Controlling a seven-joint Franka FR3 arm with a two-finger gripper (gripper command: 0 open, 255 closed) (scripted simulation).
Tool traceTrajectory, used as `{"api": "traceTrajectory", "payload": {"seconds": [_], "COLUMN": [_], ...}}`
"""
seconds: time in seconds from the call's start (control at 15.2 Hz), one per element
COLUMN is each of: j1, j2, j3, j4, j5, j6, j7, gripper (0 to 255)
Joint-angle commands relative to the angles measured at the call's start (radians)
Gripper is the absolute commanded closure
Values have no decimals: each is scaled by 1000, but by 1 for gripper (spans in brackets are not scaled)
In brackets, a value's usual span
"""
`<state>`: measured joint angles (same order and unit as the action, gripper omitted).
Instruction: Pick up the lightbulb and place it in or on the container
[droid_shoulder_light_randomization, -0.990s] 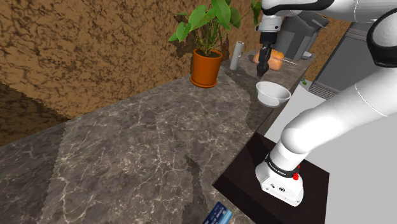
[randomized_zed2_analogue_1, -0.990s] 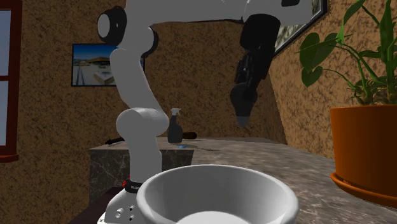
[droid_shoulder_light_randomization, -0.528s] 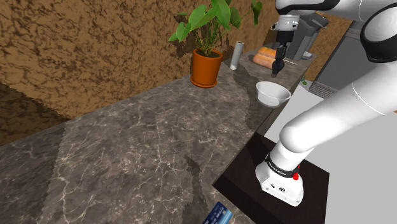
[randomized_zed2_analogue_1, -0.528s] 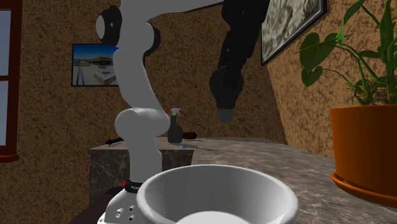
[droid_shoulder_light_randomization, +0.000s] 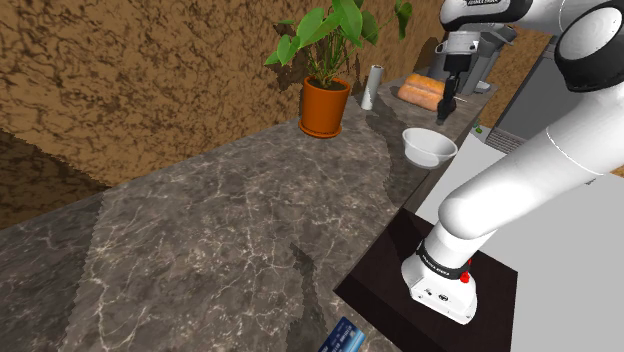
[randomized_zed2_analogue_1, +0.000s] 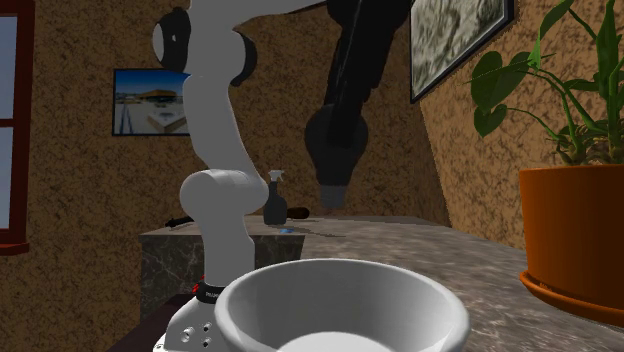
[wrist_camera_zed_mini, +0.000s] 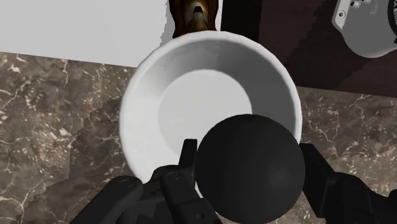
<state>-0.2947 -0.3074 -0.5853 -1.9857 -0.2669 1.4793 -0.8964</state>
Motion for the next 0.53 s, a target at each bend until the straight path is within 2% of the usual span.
{"api": "traceTrajectory", "payload": {"seconds": [0.0, 0.46], "j1": [-2, -5], "j2": [0, 4], "j3": [-5, -18], "j4": [-25, -115], "j5": [-2, -7], "j6": [26, 119], "j7": [1, 10], "gripper": [255, 255]}}
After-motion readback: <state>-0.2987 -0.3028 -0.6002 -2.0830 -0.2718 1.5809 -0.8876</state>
